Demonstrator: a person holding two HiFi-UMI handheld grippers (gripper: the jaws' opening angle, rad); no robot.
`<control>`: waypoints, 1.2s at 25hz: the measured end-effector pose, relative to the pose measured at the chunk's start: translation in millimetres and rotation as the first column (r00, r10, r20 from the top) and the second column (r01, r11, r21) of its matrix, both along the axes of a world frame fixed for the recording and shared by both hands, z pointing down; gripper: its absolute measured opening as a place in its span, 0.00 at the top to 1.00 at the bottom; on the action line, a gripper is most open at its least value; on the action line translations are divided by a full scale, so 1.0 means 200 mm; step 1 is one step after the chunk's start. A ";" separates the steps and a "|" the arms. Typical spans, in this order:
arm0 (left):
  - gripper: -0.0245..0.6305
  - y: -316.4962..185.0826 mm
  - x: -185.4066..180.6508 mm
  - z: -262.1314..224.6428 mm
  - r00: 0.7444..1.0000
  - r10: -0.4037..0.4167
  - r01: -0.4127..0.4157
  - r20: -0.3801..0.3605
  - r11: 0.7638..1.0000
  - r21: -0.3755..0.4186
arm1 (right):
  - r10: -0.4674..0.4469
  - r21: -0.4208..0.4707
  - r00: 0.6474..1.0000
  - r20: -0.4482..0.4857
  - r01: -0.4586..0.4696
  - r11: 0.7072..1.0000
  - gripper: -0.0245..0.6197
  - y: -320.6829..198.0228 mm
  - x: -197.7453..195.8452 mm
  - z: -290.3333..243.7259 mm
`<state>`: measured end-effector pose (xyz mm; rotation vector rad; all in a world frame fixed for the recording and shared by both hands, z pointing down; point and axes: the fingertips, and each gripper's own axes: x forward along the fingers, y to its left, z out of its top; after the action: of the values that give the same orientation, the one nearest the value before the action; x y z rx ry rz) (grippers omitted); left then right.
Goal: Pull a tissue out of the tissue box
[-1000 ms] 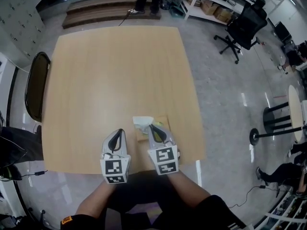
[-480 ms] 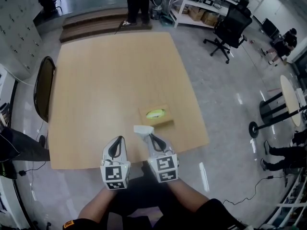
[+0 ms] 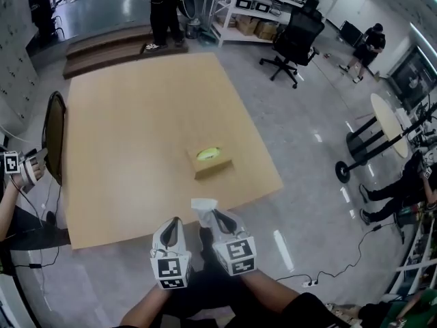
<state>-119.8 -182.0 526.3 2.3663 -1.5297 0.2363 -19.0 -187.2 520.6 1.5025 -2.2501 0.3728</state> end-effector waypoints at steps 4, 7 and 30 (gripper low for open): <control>0.93 0.07 0.02 0.05 1.000 0.001 -0.001 0.008 1.000 -0.008 | -0.004 0.000 1.000 -0.003 0.004 1.000 0.96 0.08 0.02 -0.02; 0.93 0.11 0.02 0.06 1.000 0.008 -0.008 -0.006 1.000 -0.010 | 0.002 -0.005 1.000 -0.007 -0.002 1.000 0.96 0.12 0.02 -0.01; 0.93 0.67 0.35 -0.04 0.990 -0.138 0.137 0.028 0.990 0.035 | -0.125 0.043 0.990 0.063 0.122 0.992 0.96 0.63 0.34 0.01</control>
<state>-50.0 -47.9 518.6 2.2792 -1.7146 0.2173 49.6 -61.0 521.9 1.3799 -2.4003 0.3473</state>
